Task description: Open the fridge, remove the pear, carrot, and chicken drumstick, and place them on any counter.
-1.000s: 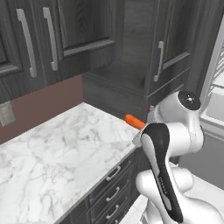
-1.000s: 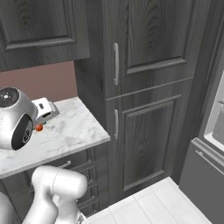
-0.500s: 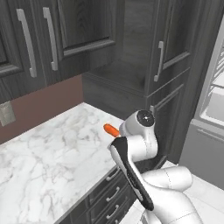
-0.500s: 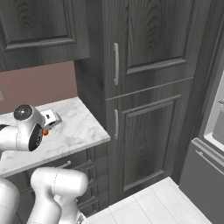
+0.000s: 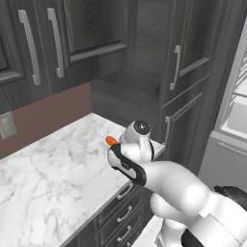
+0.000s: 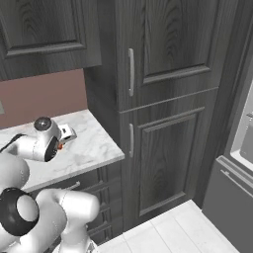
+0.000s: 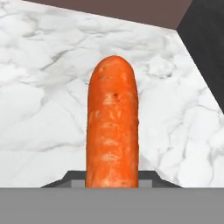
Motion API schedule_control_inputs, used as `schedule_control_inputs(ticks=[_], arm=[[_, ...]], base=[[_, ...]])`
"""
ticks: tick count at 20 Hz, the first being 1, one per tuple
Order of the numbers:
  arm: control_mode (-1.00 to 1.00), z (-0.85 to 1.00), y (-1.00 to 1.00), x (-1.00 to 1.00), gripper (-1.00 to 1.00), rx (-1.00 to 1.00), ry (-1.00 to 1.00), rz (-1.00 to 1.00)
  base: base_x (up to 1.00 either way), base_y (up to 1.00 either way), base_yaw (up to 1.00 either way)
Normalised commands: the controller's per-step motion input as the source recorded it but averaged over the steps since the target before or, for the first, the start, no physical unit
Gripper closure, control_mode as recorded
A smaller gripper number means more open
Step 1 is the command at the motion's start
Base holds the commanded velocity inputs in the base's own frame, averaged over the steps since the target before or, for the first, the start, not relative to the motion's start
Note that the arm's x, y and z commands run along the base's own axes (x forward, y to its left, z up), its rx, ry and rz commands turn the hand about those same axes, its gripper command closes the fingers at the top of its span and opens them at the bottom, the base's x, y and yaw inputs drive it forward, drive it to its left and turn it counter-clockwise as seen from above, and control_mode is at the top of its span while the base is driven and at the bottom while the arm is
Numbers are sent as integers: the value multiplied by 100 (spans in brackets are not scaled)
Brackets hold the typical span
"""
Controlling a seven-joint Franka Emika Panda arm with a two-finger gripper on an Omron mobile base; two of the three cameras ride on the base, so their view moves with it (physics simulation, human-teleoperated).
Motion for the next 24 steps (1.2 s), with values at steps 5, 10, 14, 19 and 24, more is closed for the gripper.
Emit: schedule_control_inputs(ticks=[5, 10, 14, 19, 24], arm=[[-100, -16, 27, 84, 100, -1, 13, -3], [-100, -53, 30, 67, 100, -3, 10, -5], [-100, -54, 12, 43, 100, -1, 3, -4], [-100, -34, 1, 30, -100, -1, 0, -3], [-100, 2, 0, 8, -100, 0, 0, -2]], base=[[0, 0, 0], [0, 0, 0], [0, 0, 0], [0, 0, 0], [0, 0, 0]])
